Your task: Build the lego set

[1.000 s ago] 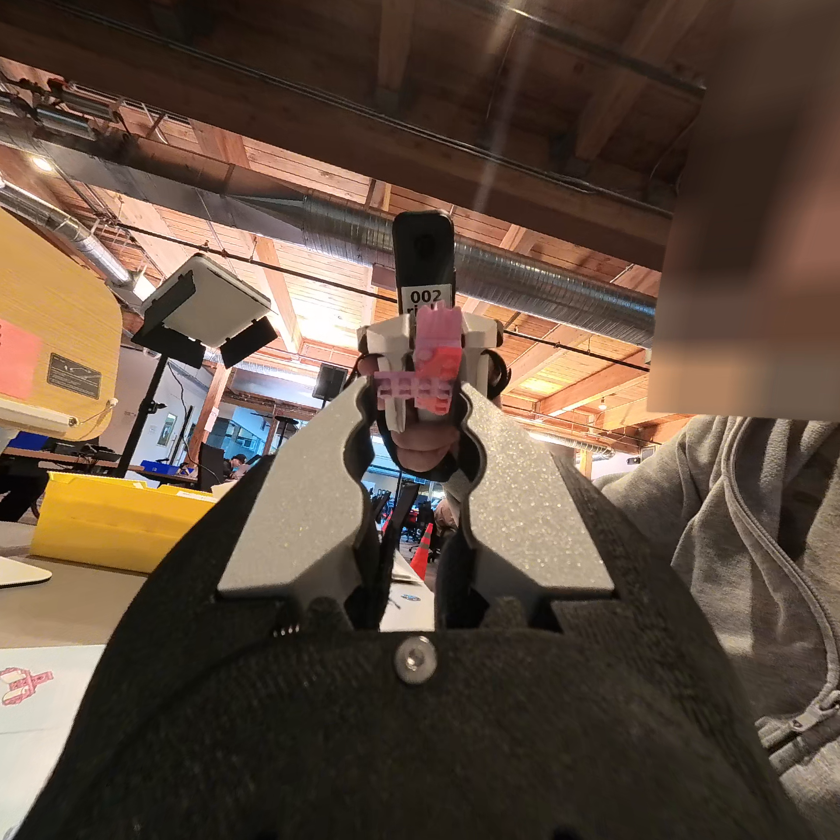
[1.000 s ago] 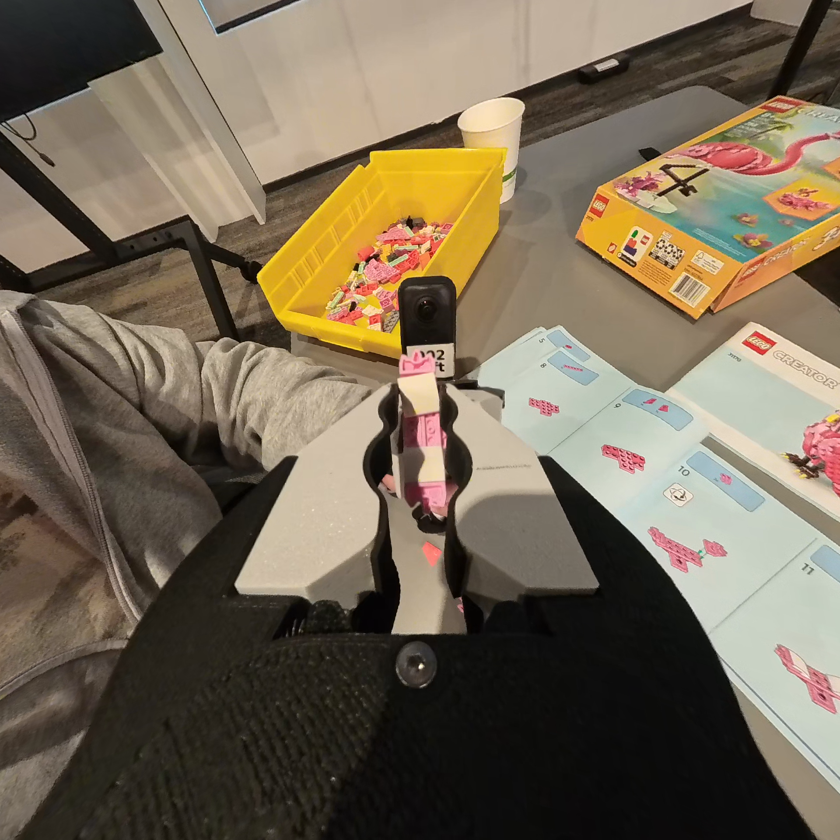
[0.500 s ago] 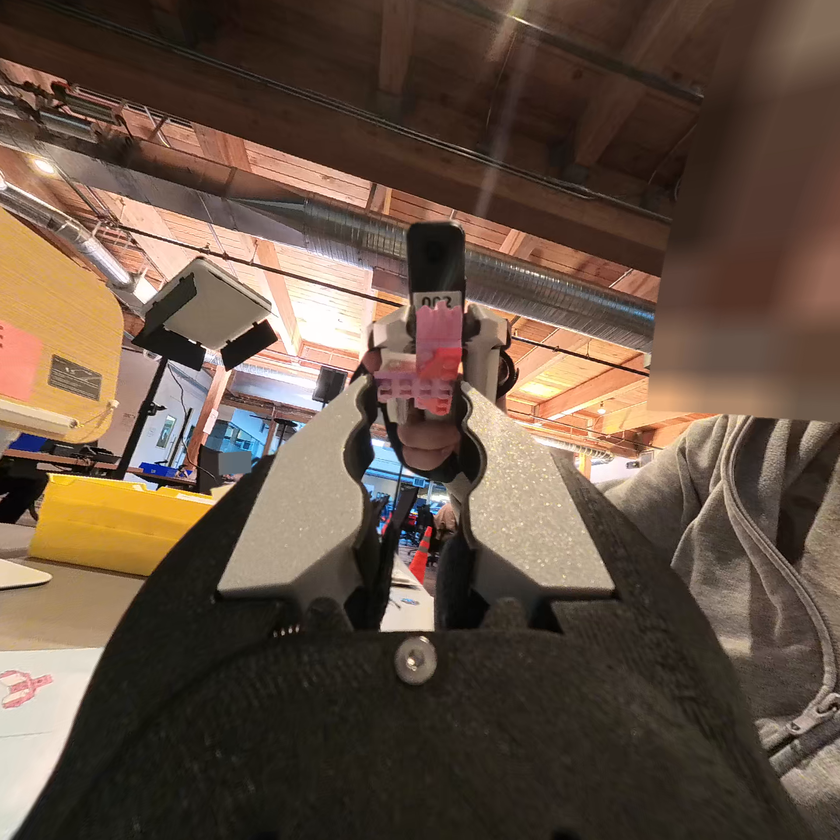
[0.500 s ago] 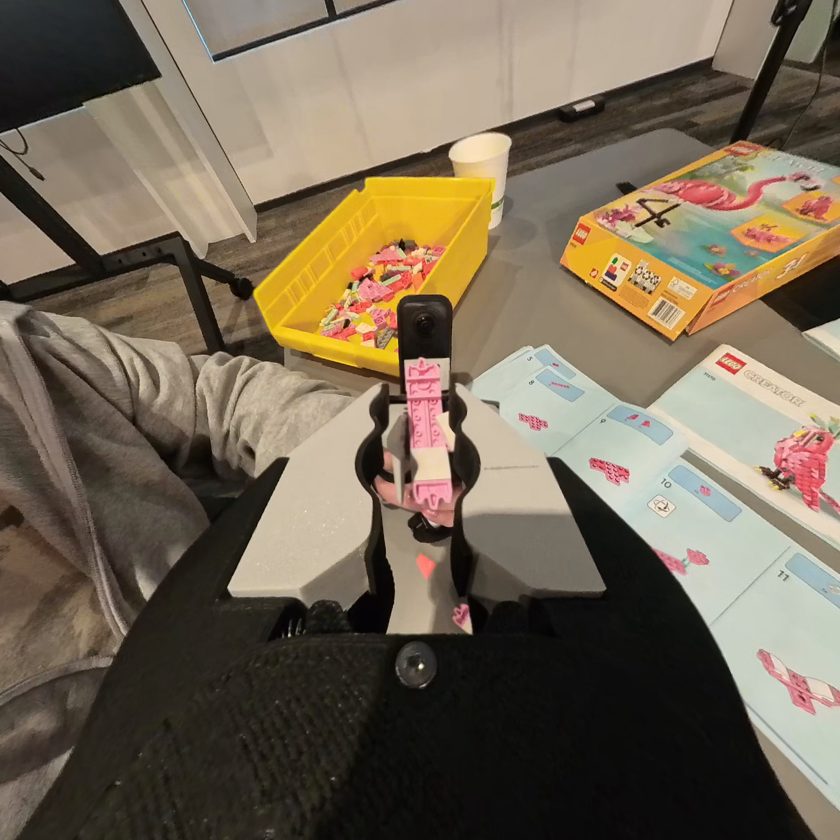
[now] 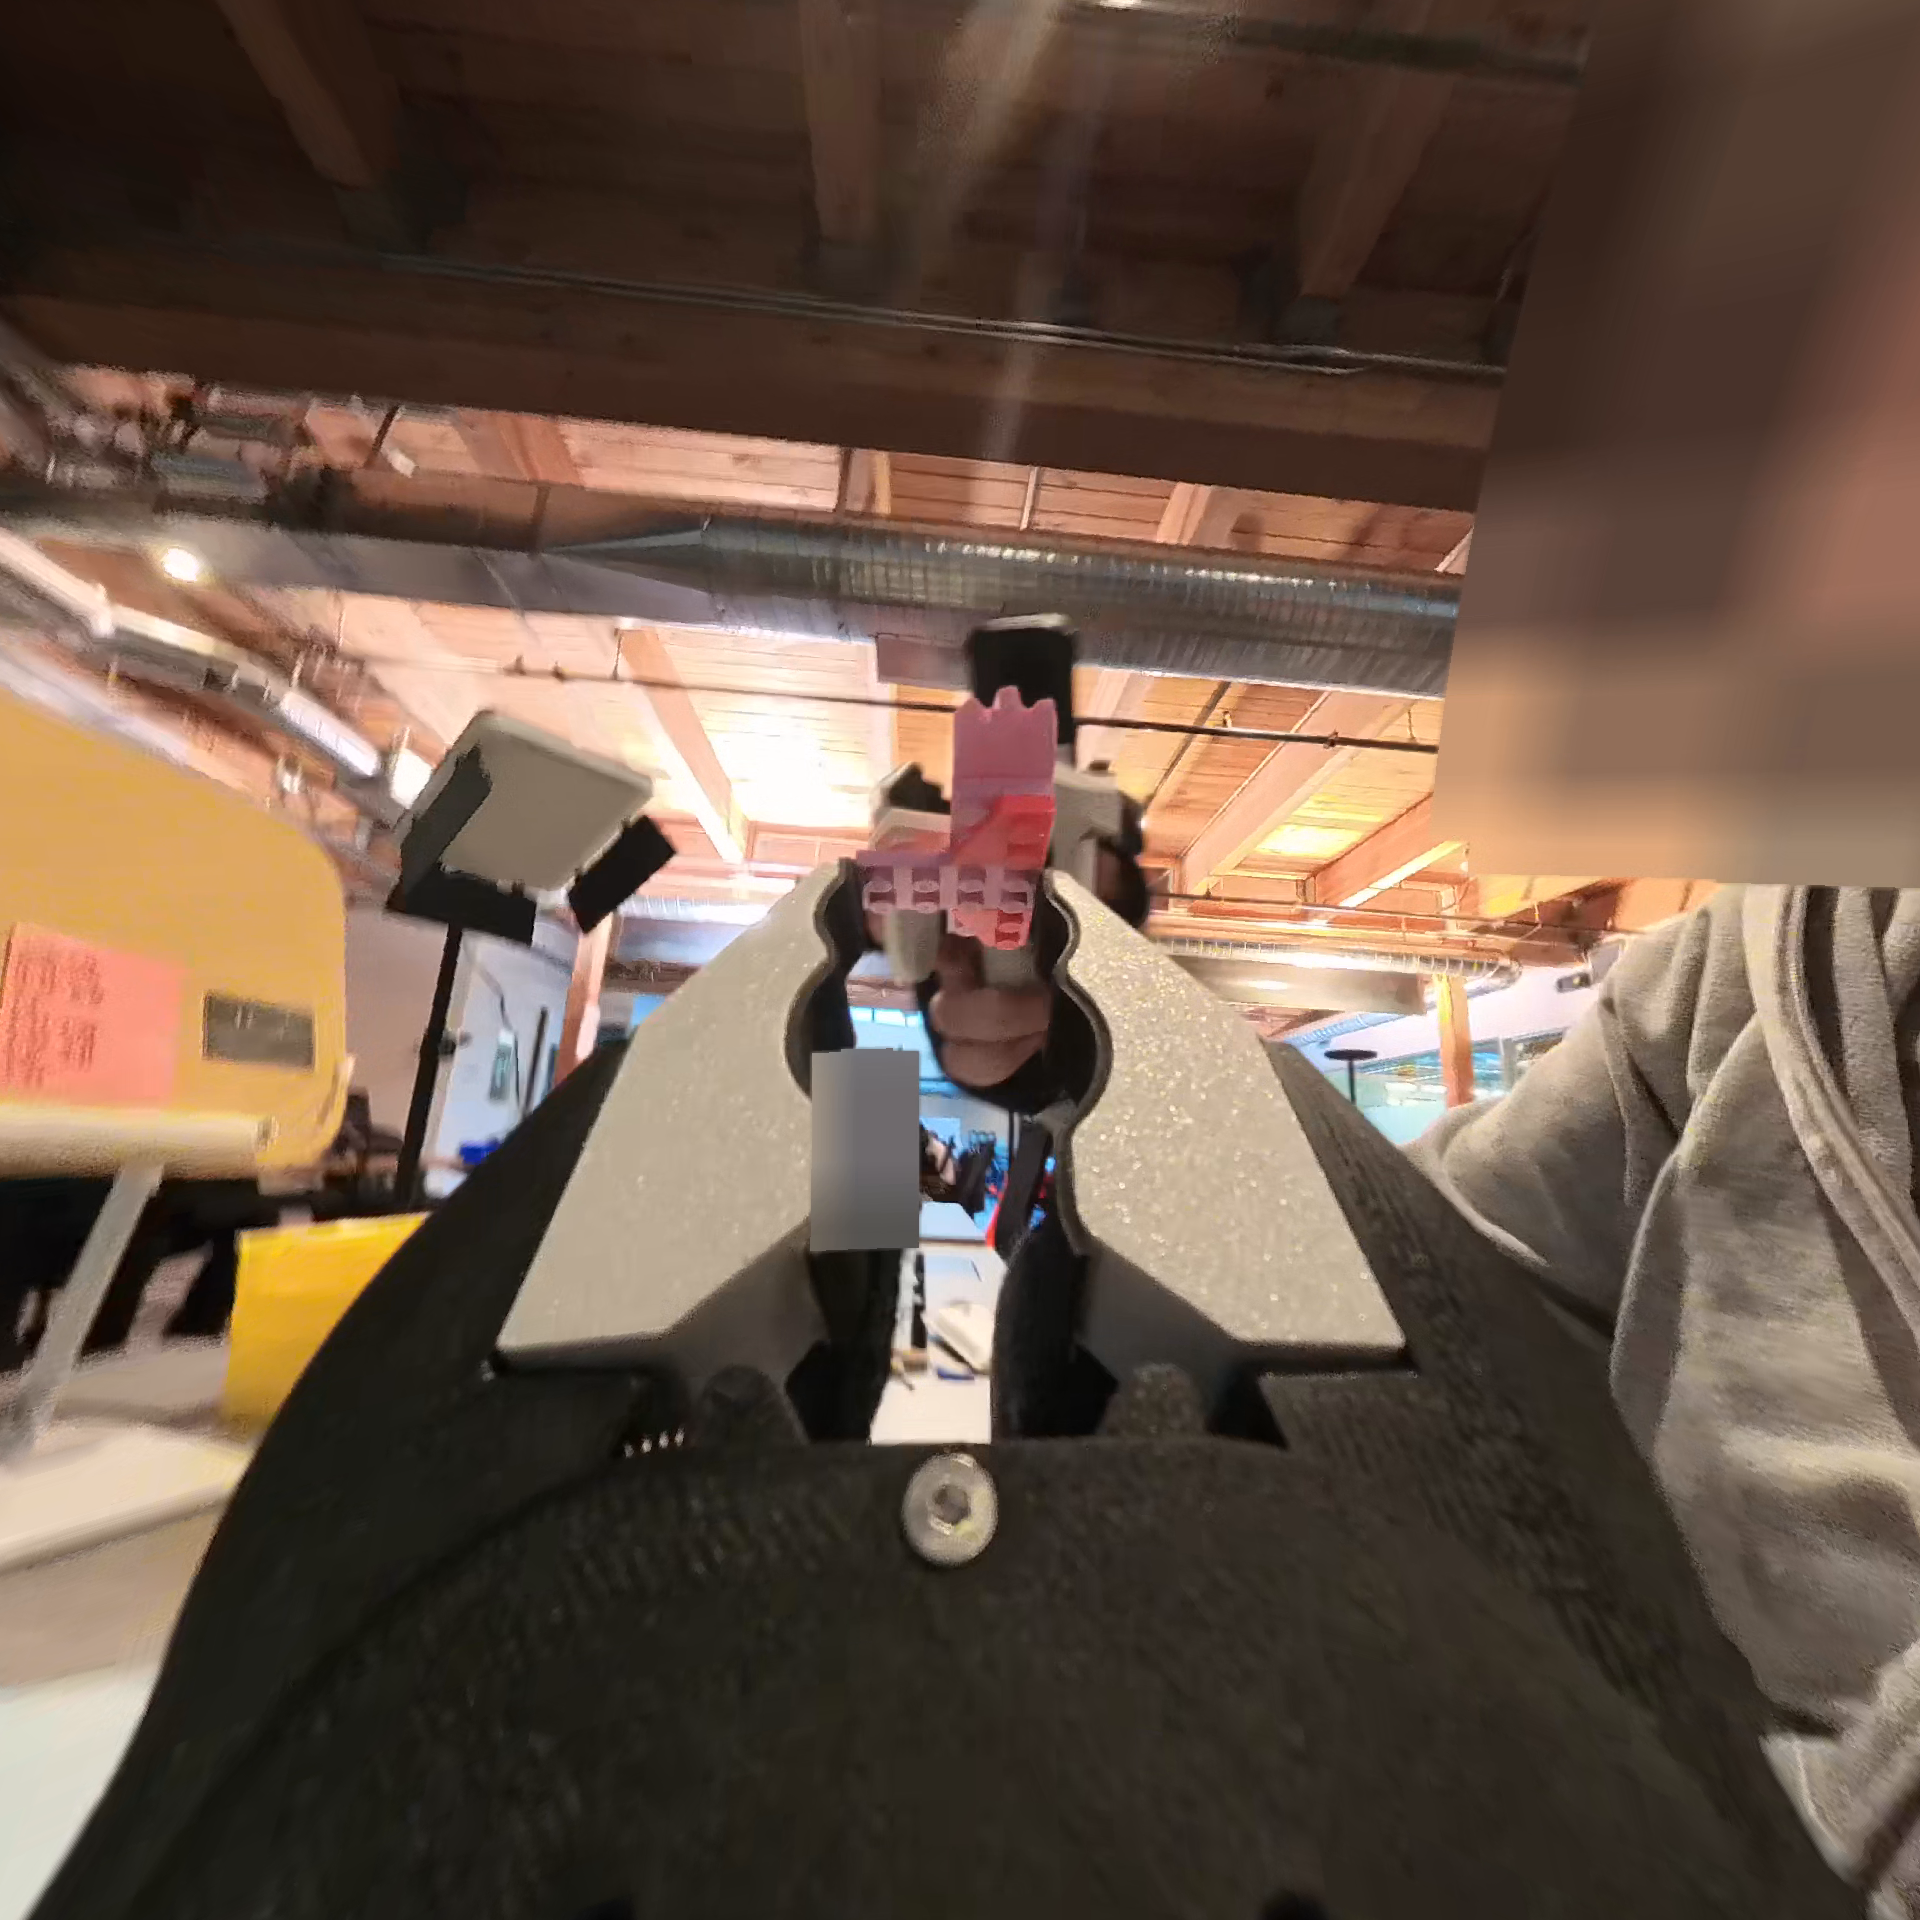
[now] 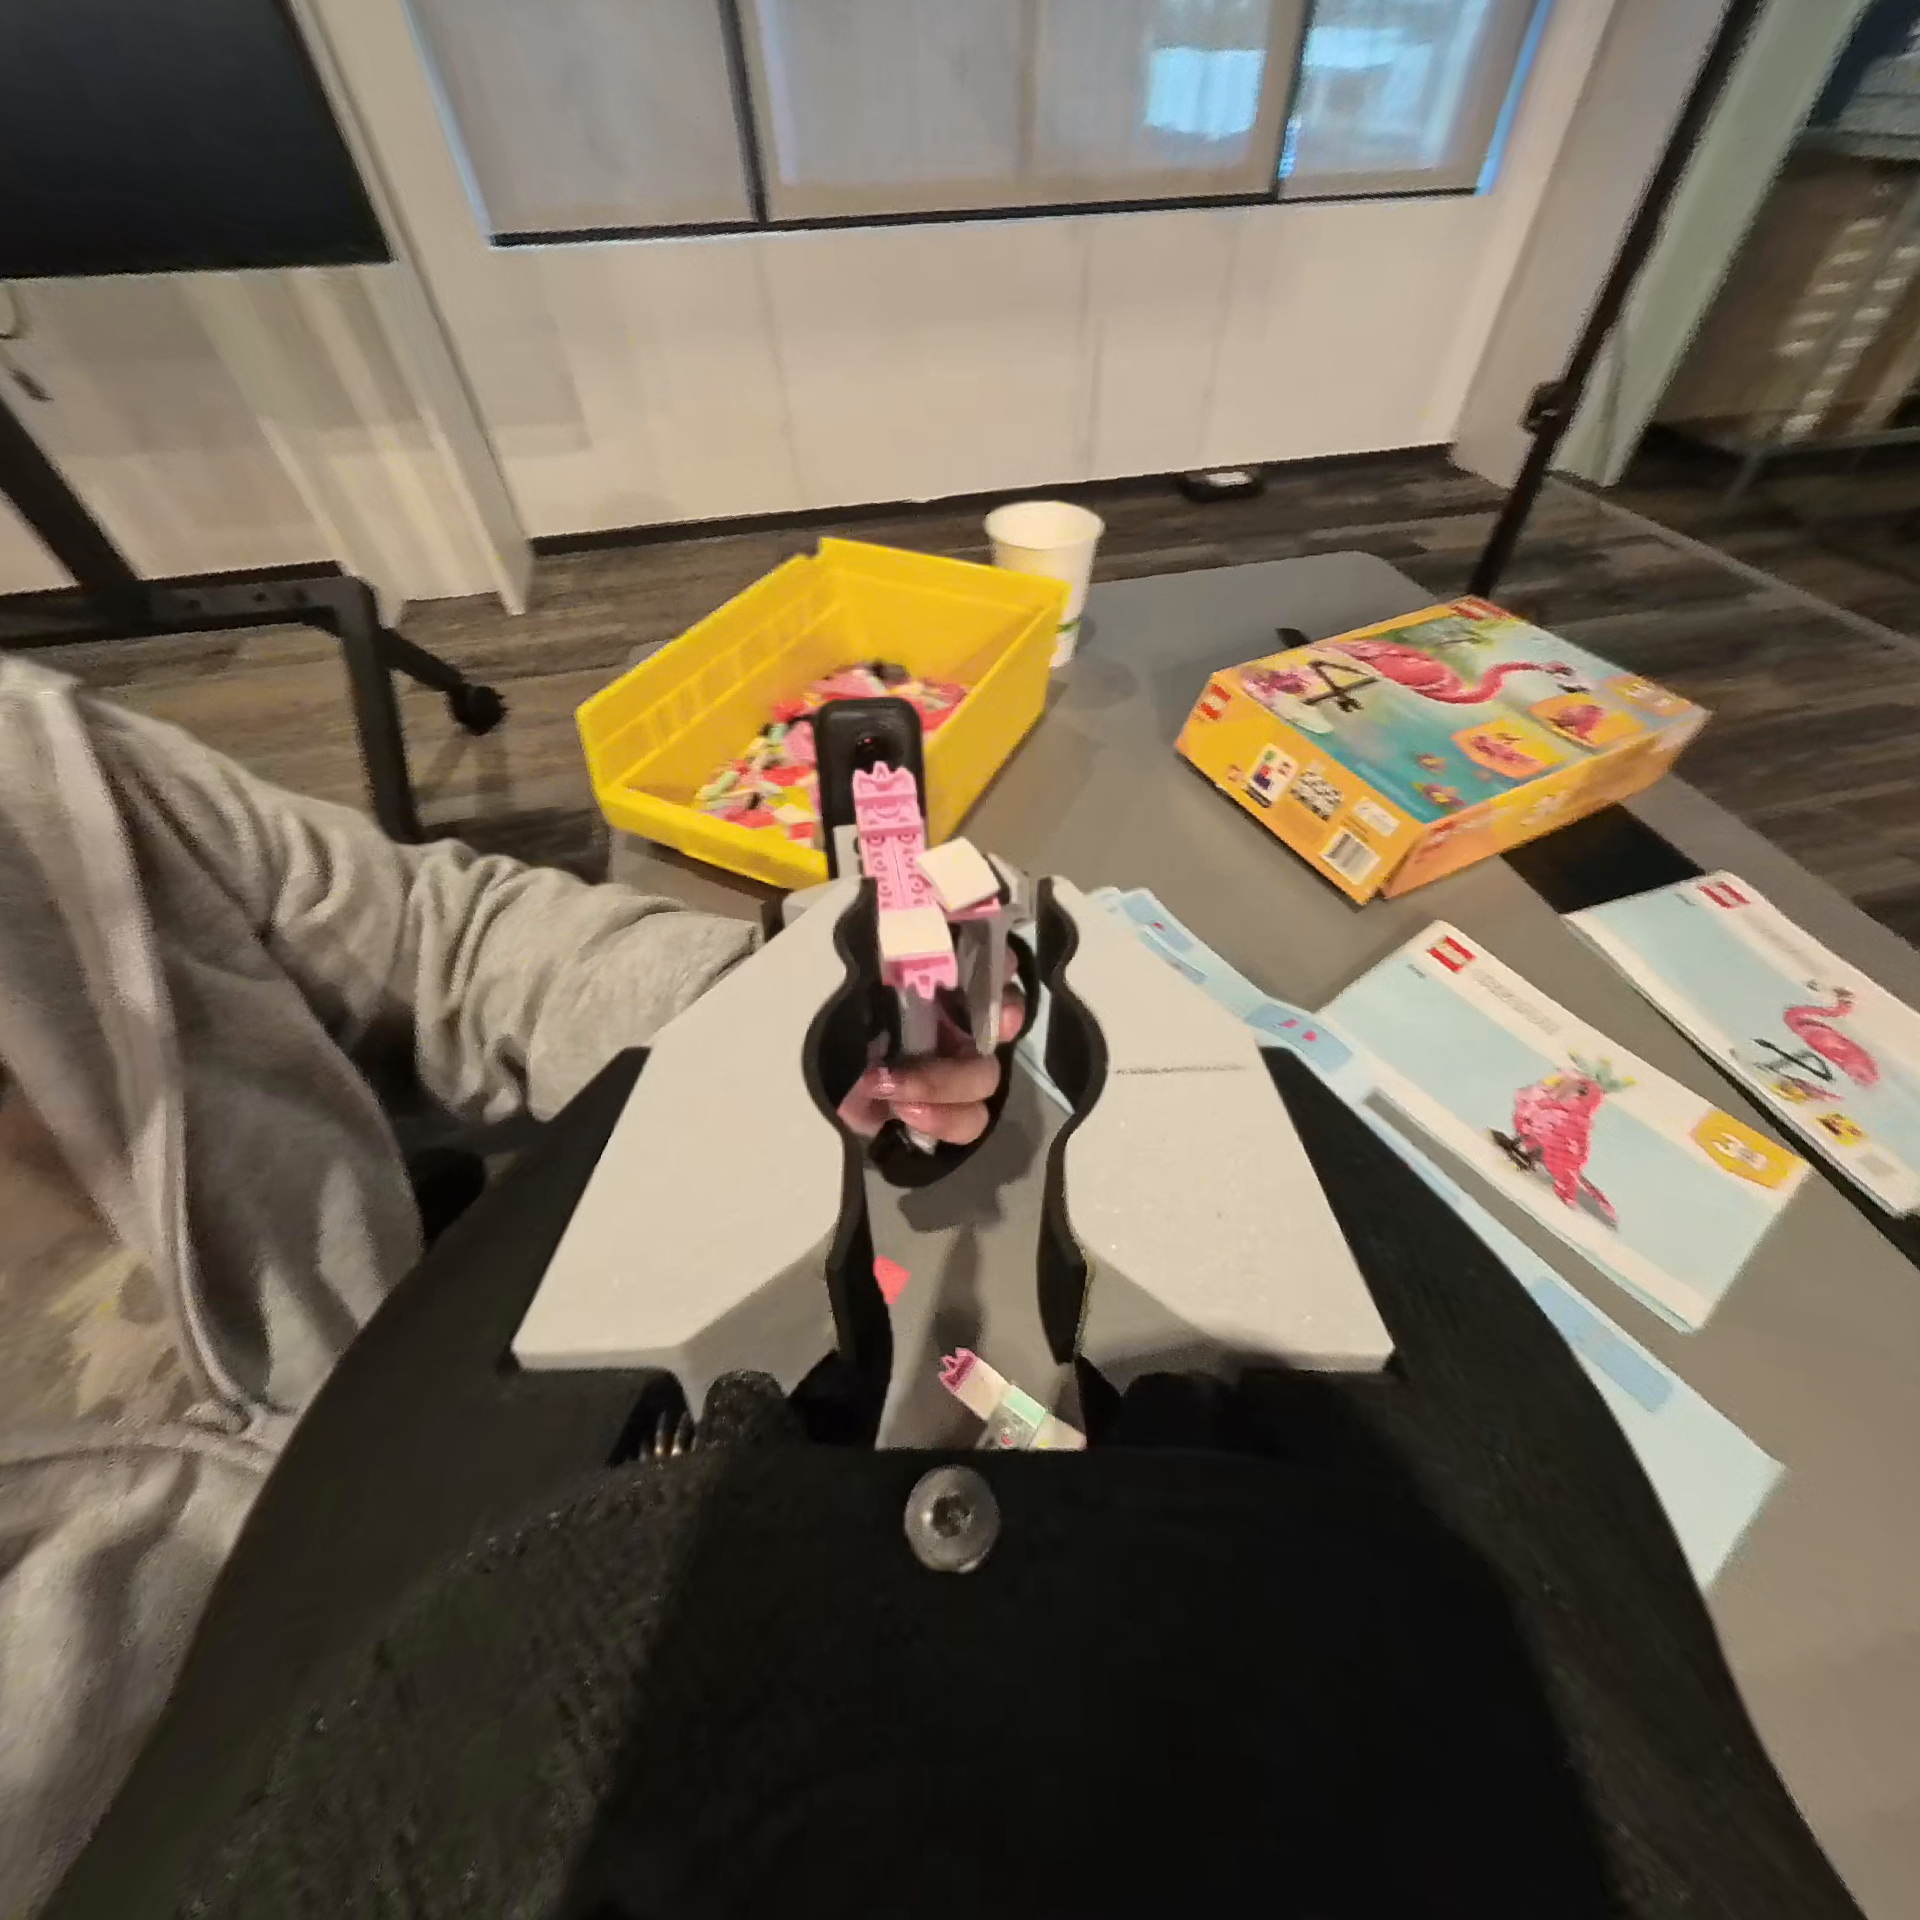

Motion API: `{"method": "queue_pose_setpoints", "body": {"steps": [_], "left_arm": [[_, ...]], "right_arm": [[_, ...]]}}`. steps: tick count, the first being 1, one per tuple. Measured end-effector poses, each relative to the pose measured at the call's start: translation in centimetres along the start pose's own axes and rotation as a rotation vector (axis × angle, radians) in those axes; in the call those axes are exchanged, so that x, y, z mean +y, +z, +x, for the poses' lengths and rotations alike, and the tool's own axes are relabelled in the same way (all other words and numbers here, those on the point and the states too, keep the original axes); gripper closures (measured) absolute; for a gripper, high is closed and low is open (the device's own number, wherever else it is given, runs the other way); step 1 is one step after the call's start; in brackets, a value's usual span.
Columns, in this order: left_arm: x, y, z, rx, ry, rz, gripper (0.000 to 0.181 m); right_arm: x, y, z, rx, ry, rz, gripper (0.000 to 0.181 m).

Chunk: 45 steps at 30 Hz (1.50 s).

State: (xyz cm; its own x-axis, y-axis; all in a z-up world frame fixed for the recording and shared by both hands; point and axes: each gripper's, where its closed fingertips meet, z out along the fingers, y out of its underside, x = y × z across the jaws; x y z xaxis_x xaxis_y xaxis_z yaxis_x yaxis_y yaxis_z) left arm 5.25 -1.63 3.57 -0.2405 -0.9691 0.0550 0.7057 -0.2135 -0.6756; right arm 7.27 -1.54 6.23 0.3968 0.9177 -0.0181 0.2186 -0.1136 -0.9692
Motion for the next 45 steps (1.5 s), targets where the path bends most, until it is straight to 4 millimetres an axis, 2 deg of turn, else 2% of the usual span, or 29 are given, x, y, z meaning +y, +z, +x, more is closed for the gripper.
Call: {"method": "queue_pose_setpoints", "body": {"steps": [2, 5, 9, 12, 15, 19, 21, 29, 35, 39, 45], "left_arm": [[-1.2, 1.3, 0.6, 0.013, 0.034, 0.032, 0.149], [-3.1, 3.6, 0.6, 0.006, 0.076, 0.063, 0.149], [-5.4, 7.1, 0.3, 0.023, 0.094, 0.074, 0.149], [-7.1, 9.4, 0.4, 0.042, 0.126, 0.101, 0.149], [-8.4, 10.7, 0.7, 0.051, 0.17, 0.138, 0.149], [-9.1, 11.1, 0.7, 0.049, 0.148, 0.171, 0.149], [-9.1, 11.3, 1.1, 0.062, 0.135, 0.159, 0.149], [-9.5, 12.0, 3.0, 0.137, 0.097, 0.146, 0.149], [-9.7, 11.9, 3.0, 0.161, 0.061, 0.165, 0.149], [-10.0, 11.7, 2.8, 0.149, 0.068, 0.174, 0.149], [-10.8, 11.2, 2.2, 0.077, 0.137, 0.212, 0.149]], "right_arm": [[-1.3, -0.5, -0.5, -0.07, -0.018, 0.003, 0.153], [-3.7, -1.4, -1.3, -0.138, -0.133, -0.041, 0.152], [-7.3, -2.2, -1.9, -0.203, -0.284, -0.186, 0.152], [-10.2, -2.6, -2.1, -0.257, -0.331, -0.266, 0.153], [-12.7, -2.9, -2.0, -0.312, -0.312, -0.326, 0.154], [-14.5, -2.6, -1.6, -0.333, -0.309, -0.395, 0.153], [-14.6, -2.1, -1.6, -0.346, -0.309, -0.447, 0.153], [-13.0, -0.9, -3.2, -0.5, -0.315, -0.631, 0.152], [-12.0, -0.6, -3.1, -0.54, -0.267, -0.708, 0.155], [-12.3, -0.5, -2.7, -0.53, -0.234, -0.696, 0.167], [-14.0, 0.4, -2.9, -0.444, -0.194, -0.648, 0.167]]}}
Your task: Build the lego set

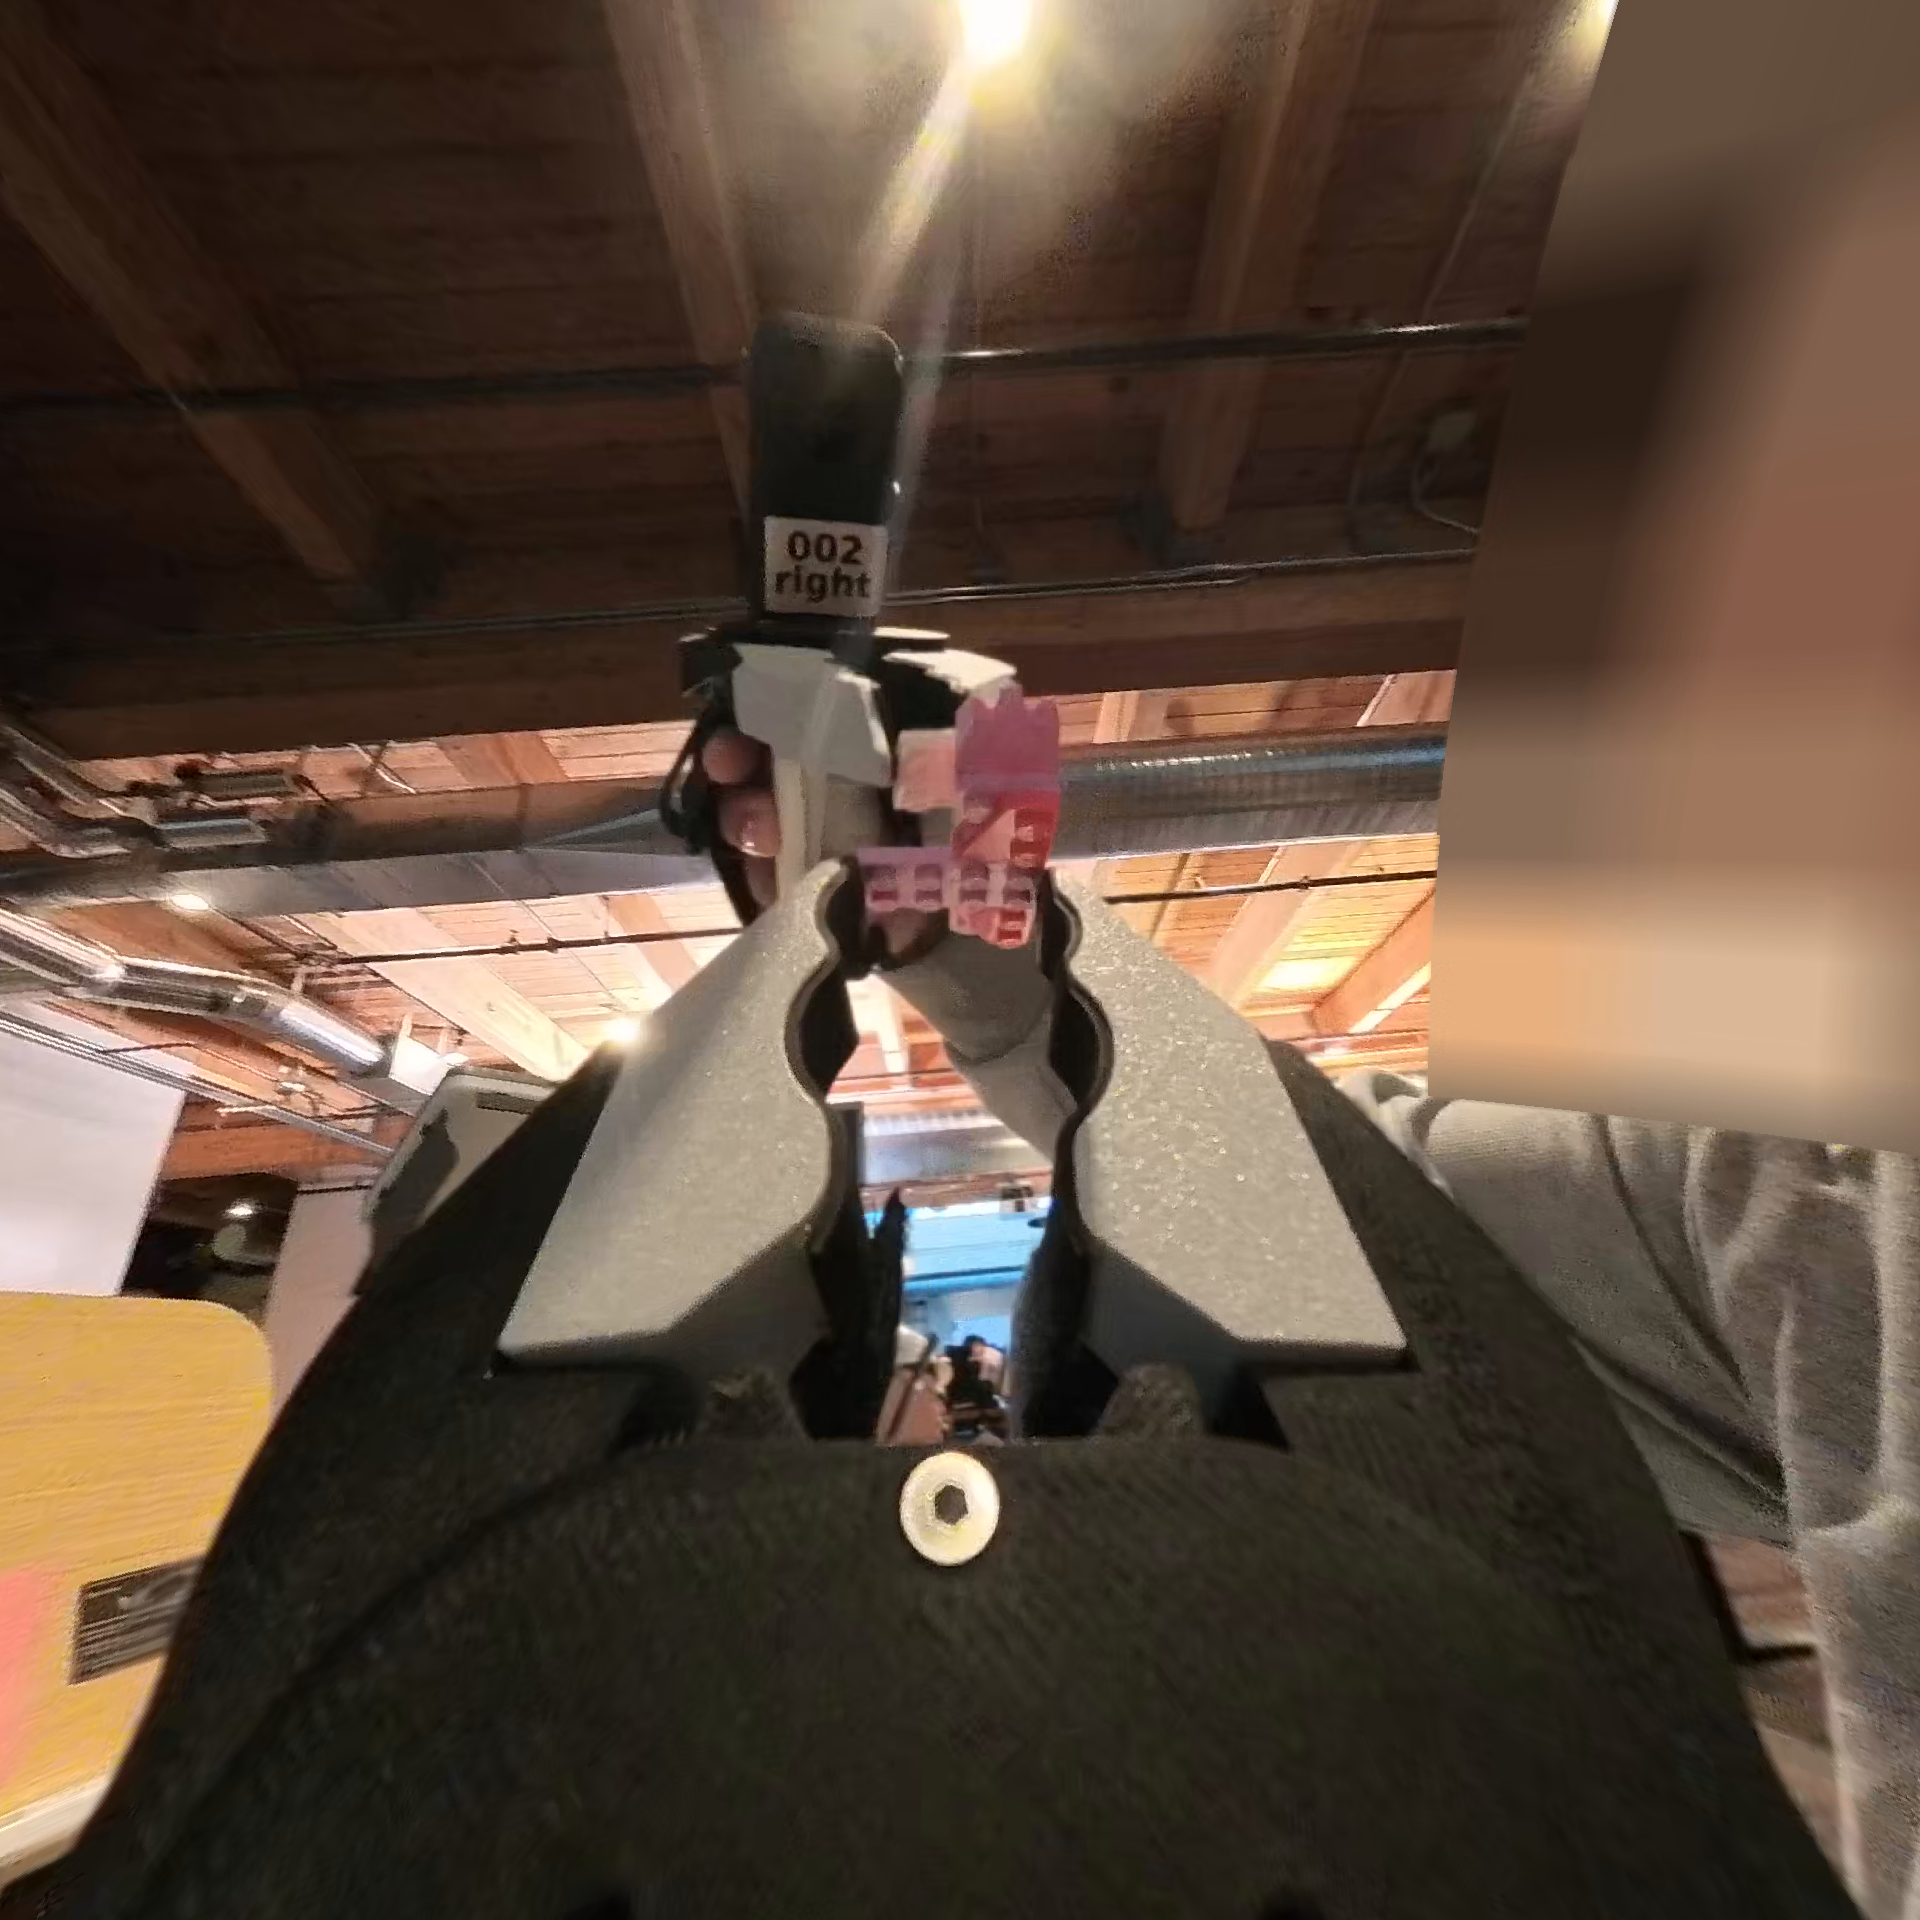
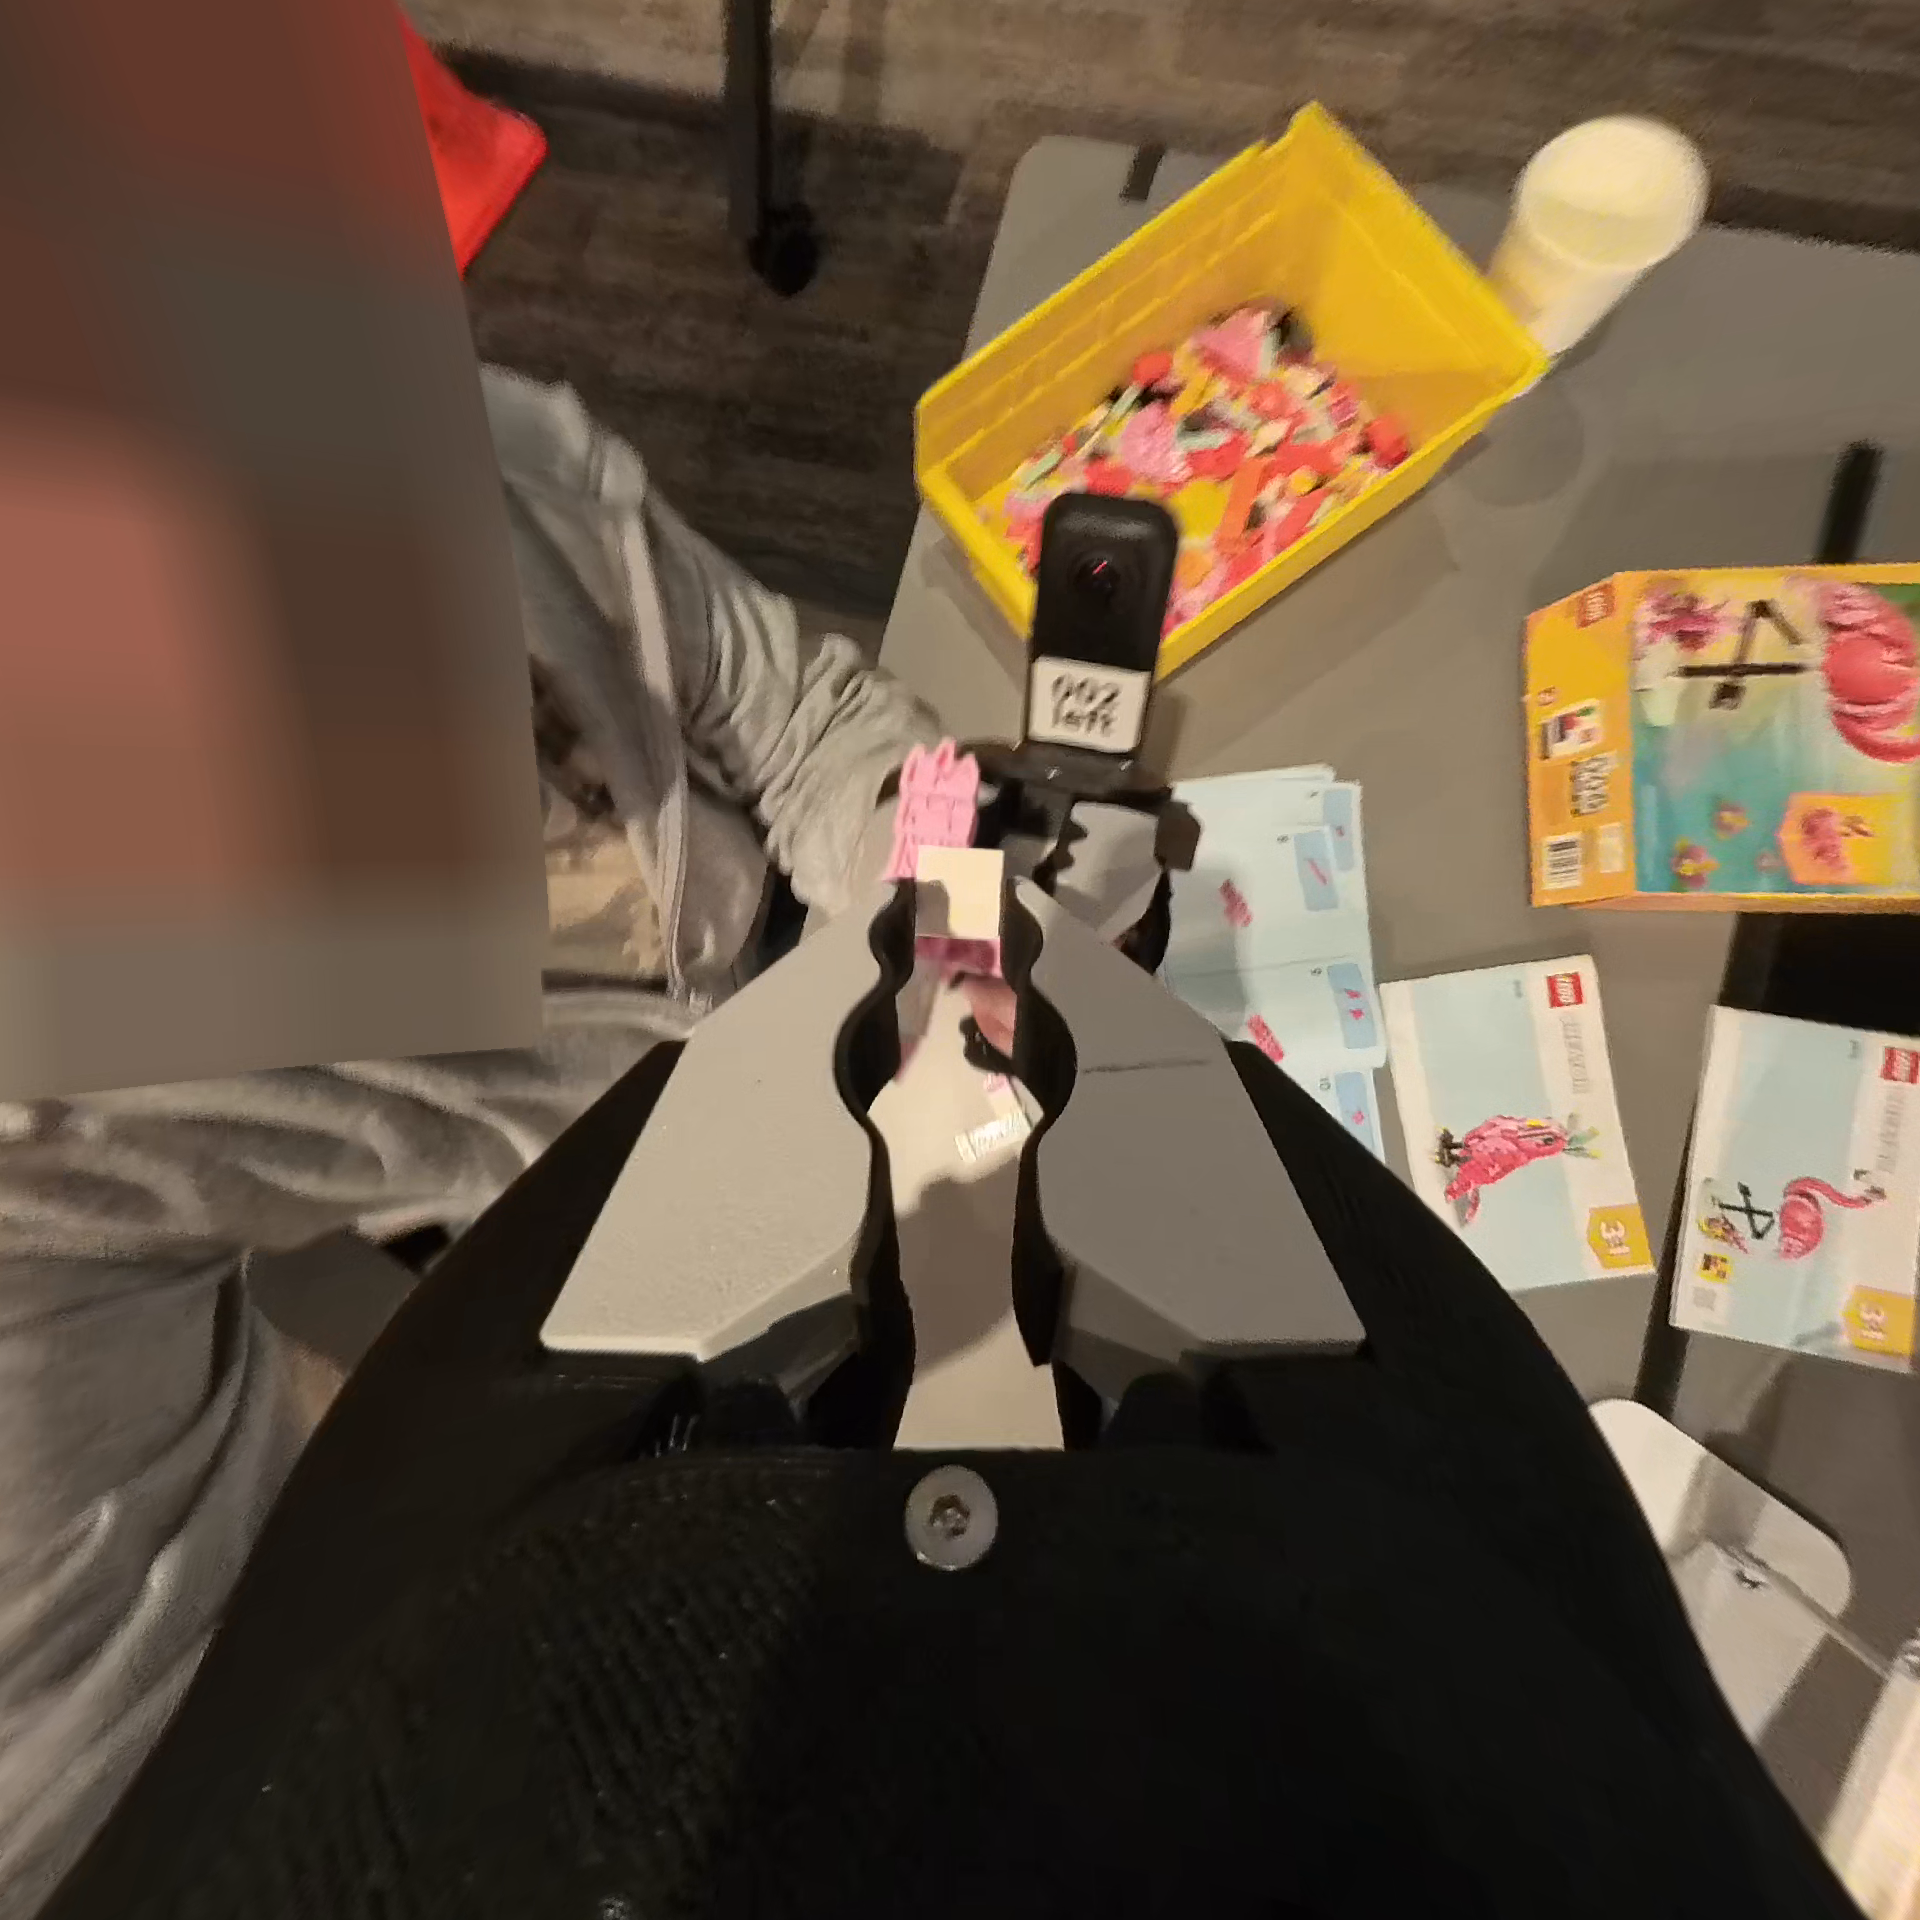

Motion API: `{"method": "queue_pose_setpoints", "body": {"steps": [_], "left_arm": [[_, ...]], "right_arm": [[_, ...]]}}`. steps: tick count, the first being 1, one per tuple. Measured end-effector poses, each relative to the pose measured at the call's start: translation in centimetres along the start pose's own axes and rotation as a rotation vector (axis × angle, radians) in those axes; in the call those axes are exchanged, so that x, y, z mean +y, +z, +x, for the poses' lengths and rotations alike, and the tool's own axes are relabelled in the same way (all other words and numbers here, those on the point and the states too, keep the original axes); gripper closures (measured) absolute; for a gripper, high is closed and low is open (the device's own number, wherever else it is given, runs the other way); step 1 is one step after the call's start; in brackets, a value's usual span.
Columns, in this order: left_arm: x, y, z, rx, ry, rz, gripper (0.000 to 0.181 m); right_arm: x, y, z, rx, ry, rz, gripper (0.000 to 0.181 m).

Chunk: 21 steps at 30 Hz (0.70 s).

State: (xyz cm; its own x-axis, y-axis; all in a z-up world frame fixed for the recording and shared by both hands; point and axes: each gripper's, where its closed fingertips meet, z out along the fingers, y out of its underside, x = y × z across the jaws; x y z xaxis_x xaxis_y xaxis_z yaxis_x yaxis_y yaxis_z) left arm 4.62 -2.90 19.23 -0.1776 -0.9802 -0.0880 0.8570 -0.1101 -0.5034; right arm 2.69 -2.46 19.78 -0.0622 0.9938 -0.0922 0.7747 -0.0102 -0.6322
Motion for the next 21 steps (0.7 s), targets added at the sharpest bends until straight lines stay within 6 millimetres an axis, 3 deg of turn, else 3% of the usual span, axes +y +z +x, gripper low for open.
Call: {"method": "queue_pose_setpoints", "body": {"steps": [8, 21], "left_arm": [[-0.2, 0.1, -0.1, -0.069, 0.085, 0.015, 0.148], [0.6, 0.0, -0.4, -0.085, 0.112, -0.005, 0.148]], "right_arm": [[-0.5, 1.6, -0.2, 0.092, 0.014, -0.015, 0.167], [0.0, 1.8, -0.1, 0.137, -0.019, -0.063, 0.167]]}}
